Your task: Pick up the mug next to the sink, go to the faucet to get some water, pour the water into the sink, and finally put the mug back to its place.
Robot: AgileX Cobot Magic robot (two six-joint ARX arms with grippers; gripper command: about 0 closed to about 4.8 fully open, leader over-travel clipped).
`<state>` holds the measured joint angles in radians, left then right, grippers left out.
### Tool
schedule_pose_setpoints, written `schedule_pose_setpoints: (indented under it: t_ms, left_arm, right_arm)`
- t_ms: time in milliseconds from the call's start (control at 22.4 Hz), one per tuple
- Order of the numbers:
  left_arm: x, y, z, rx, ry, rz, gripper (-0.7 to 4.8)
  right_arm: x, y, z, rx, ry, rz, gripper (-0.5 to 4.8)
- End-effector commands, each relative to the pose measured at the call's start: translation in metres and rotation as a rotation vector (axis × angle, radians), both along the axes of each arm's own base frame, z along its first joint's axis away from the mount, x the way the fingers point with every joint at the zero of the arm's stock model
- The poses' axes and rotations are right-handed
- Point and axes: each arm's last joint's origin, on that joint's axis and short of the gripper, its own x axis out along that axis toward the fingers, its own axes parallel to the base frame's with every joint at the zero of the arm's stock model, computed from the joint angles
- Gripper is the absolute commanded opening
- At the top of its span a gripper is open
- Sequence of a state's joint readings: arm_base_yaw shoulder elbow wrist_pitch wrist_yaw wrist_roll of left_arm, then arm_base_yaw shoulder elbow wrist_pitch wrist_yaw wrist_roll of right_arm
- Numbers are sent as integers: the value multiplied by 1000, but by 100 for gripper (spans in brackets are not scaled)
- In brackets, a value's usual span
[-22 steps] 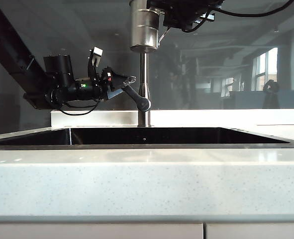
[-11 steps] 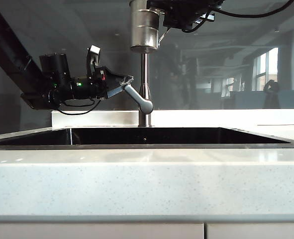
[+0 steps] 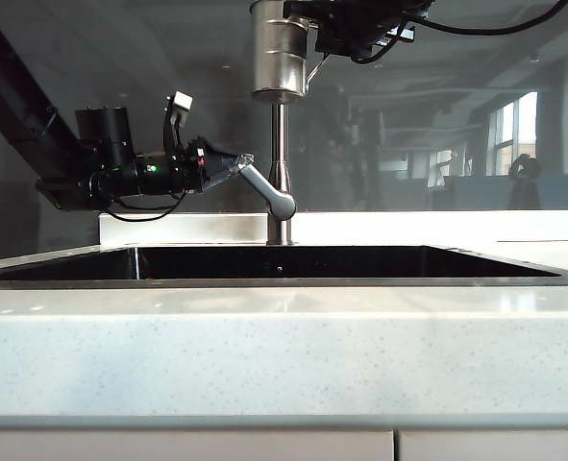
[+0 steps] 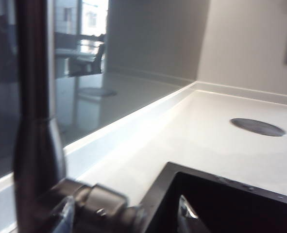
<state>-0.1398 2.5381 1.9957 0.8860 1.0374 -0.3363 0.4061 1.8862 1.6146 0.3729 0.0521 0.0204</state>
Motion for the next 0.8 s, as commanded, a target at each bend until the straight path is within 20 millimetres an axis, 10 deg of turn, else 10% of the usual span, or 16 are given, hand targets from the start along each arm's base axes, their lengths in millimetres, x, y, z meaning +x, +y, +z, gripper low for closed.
schedule_pose_setpoints:
  t_ms: [45, 802]
  left_arm:
    - [2, 0, 3, -6, 15, 49, 268]
    - [4, 1, 2, 7, -49, 138, 268]
  right_arm:
    - [-4, 0, 12, 28, -51, 1, -1]
    - [-4, 0, 12, 27, -51, 1, -1]
